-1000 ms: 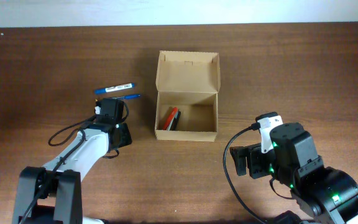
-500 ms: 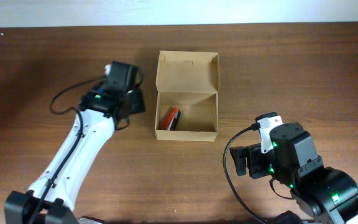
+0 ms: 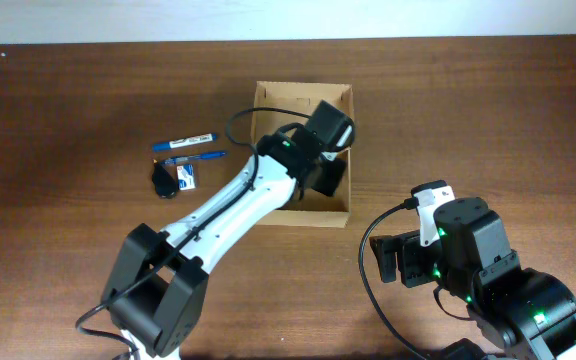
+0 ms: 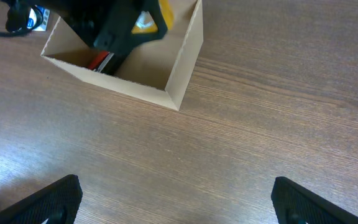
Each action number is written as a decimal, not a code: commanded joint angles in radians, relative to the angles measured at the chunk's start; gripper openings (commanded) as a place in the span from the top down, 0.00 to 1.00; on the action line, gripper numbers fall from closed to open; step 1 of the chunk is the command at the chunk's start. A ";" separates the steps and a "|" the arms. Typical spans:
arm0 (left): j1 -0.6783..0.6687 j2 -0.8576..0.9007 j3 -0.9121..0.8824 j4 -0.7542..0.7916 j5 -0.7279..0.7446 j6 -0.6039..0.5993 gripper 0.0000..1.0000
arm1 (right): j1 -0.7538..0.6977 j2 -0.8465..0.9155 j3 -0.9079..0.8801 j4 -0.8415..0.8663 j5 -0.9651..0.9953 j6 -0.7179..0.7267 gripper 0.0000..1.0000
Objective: Pack container
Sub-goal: 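Place the yellow tape roll in the box's right side, then grasp the black tape dispenser with the left gripper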
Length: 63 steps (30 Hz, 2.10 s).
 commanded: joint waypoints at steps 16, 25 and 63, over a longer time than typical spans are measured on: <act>0.001 0.056 0.031 0.062 -0.001 0.031 0.39 | 0.006 -0.006 -0.004 0.000 0.012 0.003 0.01; 0.004 -0.006 0.080 -0.045 -0.082 0.030 0.34 | 0.005 -0.006 -0.004 0.000 0.012 0.004 0.01; 0.682 0.069 -0.293 0.023 -0.308 -0.509 0.41 | 0.006 -0.006 -0.004 0.000 0.012 0.003 0.01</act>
